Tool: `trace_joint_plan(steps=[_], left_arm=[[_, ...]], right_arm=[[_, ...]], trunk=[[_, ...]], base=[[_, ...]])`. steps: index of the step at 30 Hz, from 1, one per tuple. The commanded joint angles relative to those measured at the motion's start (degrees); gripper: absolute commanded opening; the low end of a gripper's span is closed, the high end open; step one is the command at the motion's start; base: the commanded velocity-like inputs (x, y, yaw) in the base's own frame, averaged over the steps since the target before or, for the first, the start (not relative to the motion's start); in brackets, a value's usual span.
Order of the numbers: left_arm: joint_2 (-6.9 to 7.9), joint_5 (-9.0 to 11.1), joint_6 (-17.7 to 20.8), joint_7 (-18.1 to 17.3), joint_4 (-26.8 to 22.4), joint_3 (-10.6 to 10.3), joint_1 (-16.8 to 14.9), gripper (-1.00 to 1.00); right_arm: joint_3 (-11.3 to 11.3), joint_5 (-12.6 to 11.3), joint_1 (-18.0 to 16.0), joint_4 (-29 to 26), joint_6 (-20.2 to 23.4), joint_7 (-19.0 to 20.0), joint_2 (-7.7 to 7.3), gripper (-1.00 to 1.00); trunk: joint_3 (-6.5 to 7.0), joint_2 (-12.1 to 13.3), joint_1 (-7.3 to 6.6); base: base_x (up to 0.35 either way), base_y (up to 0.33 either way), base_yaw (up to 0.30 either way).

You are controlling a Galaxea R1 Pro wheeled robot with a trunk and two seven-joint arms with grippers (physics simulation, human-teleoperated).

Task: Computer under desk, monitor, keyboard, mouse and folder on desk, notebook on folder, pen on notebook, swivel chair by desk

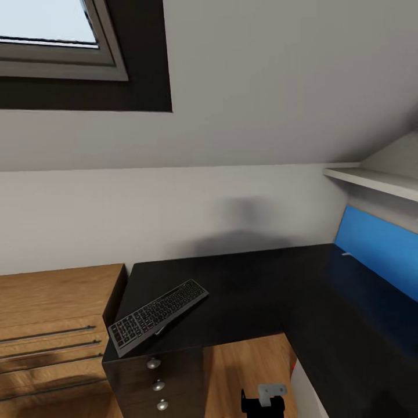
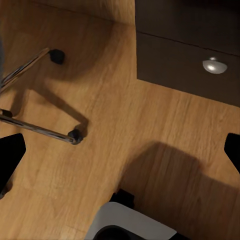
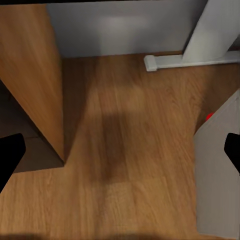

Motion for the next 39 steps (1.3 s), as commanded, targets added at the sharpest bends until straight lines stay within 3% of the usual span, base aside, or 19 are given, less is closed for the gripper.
trace_joint_plan(steps=[1, 29, 39], left_arm=[[-0.02, 0.12, -0.2, 0.08, 0.02, 0.12, -0.02, 1.0], [-0.02, 0.1, -0.21, 0.08, 0.02, 0.11, -0.02, 1.0], [-0.05, 0.08, -0.21, 0.08, 0.02, 0.08, -0.02, 1.0]], right_arm=[[0.47, -0.16, -0.04, 0.09, -0.12, -0.34, 0.04, 1.0], [0.46, -0.16, -0.04, 0.09, -0.05, -0.34, 0.08, 1.0], [0.48, -0.16, -0.04, 0.09, -0.03, -0.34, 0.19, 1.0]], trunk=[[-0.07, -0.06, 0.02], [-0.14, -0.06, 0.02], [-0.14, -0.06, 0.02]], base=[[0.0, 0.0, -0.052], [0.0, 0.0, -0.004], [0.0, 0.0, 0.231]])
